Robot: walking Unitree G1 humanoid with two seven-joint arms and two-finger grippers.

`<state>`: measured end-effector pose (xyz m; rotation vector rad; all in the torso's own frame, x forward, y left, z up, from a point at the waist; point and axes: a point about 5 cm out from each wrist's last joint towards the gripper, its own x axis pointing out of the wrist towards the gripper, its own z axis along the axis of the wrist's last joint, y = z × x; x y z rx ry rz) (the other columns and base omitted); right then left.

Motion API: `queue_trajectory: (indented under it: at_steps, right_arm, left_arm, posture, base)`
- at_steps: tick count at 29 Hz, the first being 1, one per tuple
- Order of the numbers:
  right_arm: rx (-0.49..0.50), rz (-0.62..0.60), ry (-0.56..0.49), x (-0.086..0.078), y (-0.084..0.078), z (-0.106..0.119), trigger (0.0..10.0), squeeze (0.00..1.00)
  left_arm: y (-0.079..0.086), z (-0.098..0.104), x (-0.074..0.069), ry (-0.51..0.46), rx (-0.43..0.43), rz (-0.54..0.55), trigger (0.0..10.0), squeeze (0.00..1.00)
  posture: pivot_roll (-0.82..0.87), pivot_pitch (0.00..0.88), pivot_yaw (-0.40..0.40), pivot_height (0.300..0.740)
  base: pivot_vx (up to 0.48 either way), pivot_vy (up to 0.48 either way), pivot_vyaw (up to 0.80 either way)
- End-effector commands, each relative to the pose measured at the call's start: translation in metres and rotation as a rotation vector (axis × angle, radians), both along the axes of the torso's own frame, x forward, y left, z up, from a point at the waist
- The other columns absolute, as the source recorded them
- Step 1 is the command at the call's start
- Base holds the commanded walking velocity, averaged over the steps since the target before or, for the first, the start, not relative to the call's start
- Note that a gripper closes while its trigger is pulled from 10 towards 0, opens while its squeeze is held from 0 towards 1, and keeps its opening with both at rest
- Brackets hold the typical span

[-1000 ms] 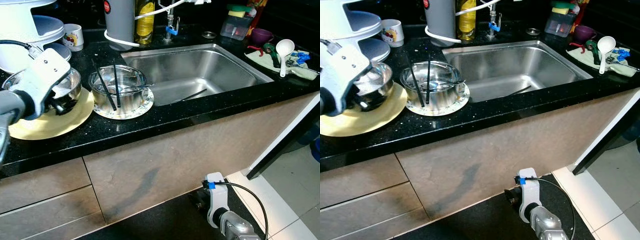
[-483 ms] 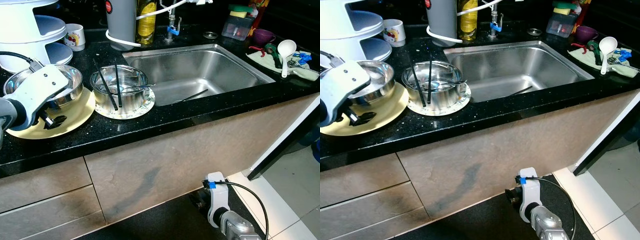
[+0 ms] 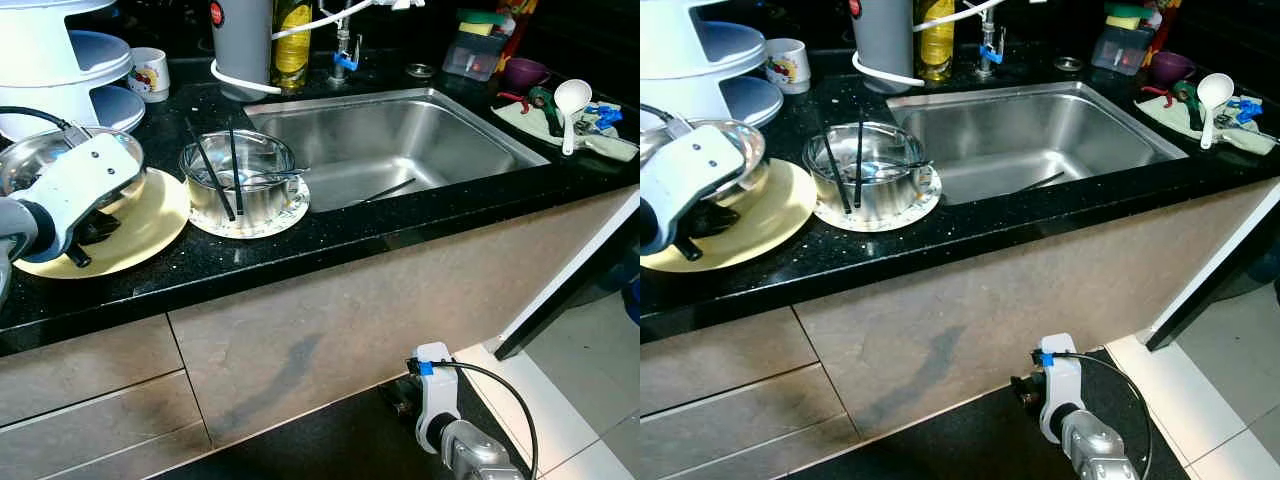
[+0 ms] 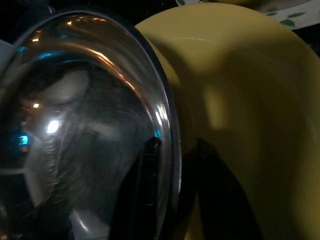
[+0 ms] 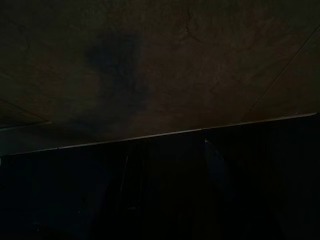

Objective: Kitchen organization

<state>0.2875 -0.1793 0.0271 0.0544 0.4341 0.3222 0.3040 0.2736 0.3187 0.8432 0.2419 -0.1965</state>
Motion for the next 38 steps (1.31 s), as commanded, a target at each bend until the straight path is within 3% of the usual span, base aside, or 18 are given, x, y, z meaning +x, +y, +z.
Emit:
queue_trajectory:
  at_steps: [1,15,17,21,25,26,28,30,33,36,37,38]
  right_arm:
    - [0.001,-0.024,0.035,-0.005,-0.005,-0.007,10.0,0.0]
    - [0.0,-0.029,0.035,-0.003,-0.006,-0.006,10.0,0.0]
    - [0.001,-0.03,0.034,-0.003,-0.006,-0.006,10.0,0.0]
    - [0.002,-0.031,0.033,-0.003,-0.006,-0.006,10.0,0.0]
    - [0.005,-0.034,0.031,-0.003,-0.006,-0.006,10.0,0.0]
    - [0.005,-0.034,0.031,-0.003,-0.006,-0.006,10.0,0.0]
    - [0.005,-0.034,0.032,-0.004,-0.006,-0.006,10.0,0.0]
    - [0.005,-0.035,0.032,-0.004,-0.006,-0.006,10.0,0.0]
    - [0.006,-0.034,0.033,-0.003,-0.006,-0.006,10.0,0.0]
    - [0.007,-0.032,0.032,-0.003,-0.005,-0.006,10.0,0.0]
    - [0.008,-0.031,0.031,-0.002,-0.004,-0.006,10.0,0.0]
    - [0.008,-0.031,0.031,-0.002,-0.004,-0.006,10.0,0.0]
  left_arm:
    - [0.003,-0.004,0.0,0.031,0.024,0.008,0.0,0.0]
    - [-0.01,0.003,0.009,-0.093,0.015,-0.004,0.0,0.0]
    - [-0.015,0.013,0.011,-0.186,0.008,-0.011,0.0,0.0]
    - [-0.018,0.025,0.012,-0.263,0.015,-0.016,0.0,0.0]
    - [-0.018,0.061,0.008,-0.471,0.017,0.002,0.0,0.0]
    - [-0.018,0.061,0.008,-0.471,0.017,0.002,0.0,0.0]
    - [-0.02,0.076,0.005,-0.574,0.023,0.003,0.0,0.0]
    - [-0.02,0.078,0.004,-0.595,0.021,0.0,0.0,0.0]
    - [-0.042,0.094,-0.001,-0.734,-0.075,-0.145,0.0,0.0]
    - [-0.055,0.096,-0.003,-0.761,-0.141,-0.241,0.0,0.0]
    - [-0.078,0.094,-0.007,-0.767,-0.237,-0.403,0.0,0.0]
    - [-0.078,0.094,-0.007,-0.767,-0.237,-0.403,0.0,0.0]
  posture:
    - [-0.07,0.167,-0.077,0.74]
    - [-0.07,0.166,-0.077,0.74]
    - [-0.07,0.166,-0.076,0.74]
    - [-0.07,0.164,-0.075,0.74]
    - [-0.08,0.164,-0.074,0.74]
    - [-0.08,0.164,-0.074,0.74]
    - [-0.08,0.164,-0.074,0.74]
    - [-0.08,0.164,-0.074,0.74]
    - [-0.07,0.164,-0.074,0.74]
    - [-0.07,0.163,-0.075,0.74]
    - [-0.07,0.163,-0.075,0.74]
    - [-0.07,0.163,-0.075,0.74]
  base:
    - [0.0,0.0,0.0]
    - [0.0,0.0,0.0]
    - [0.0,0.0,0.0]
    - [0.0,0.0,0.0]
    - [0.0,0.0,0.0]
    - [0.0,0.0,0.0]
    - [0.0,0.0,0.0]
    - [0.0,0.0,0.0]
    - [0.0,0.0,0.0]
    - [0.0,0.0,0.0]
    - [0.0,0.0,0.0]
    - [0.0,0.0,0.0]
